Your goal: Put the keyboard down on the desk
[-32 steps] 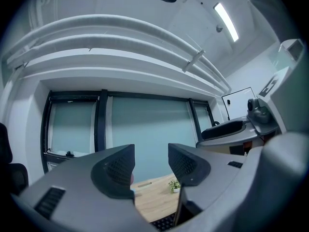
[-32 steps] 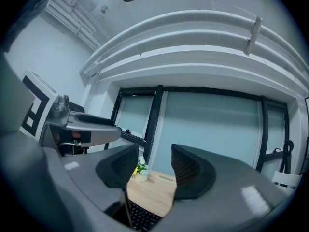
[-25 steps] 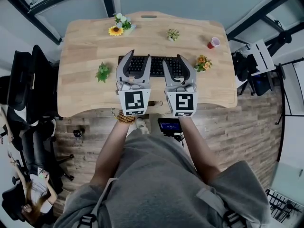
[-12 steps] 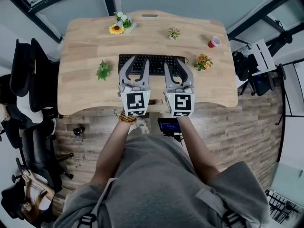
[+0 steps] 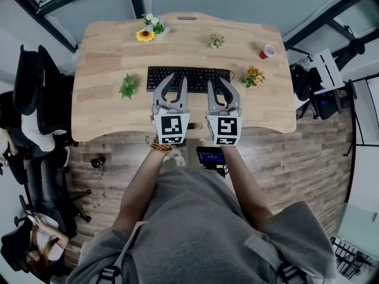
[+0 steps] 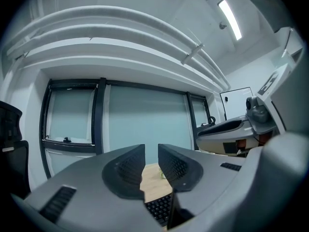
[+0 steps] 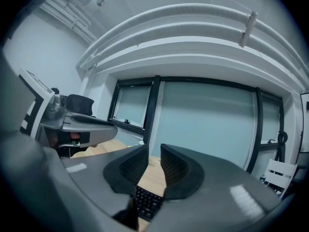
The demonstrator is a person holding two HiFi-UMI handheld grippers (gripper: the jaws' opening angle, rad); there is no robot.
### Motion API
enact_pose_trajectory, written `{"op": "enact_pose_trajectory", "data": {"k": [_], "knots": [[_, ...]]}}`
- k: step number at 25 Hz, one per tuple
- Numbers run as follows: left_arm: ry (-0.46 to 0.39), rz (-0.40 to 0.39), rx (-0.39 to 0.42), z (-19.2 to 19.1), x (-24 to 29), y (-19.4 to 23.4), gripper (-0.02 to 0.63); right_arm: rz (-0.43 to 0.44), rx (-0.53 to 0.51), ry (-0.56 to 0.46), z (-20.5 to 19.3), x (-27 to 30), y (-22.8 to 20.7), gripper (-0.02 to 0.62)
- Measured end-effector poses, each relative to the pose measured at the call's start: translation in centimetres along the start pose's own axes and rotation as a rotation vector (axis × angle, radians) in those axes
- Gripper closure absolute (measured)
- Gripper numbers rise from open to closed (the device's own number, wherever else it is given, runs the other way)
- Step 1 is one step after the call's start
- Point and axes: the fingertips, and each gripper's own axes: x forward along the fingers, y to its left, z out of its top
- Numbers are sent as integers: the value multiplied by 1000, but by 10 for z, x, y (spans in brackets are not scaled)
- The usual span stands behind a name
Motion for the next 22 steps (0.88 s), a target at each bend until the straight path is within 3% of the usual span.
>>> {"op": "enact_pose_trajectory", "data": {"k": [18, 22], "knots": [[62, -8, 23, -39, -3, -15, 574, 15, 5, 56, -29, -6, 4, 531], [74, -13, 23, -46, -4, -14, 597, 11, -10, 79, -38, -7, 5, 580]]}}
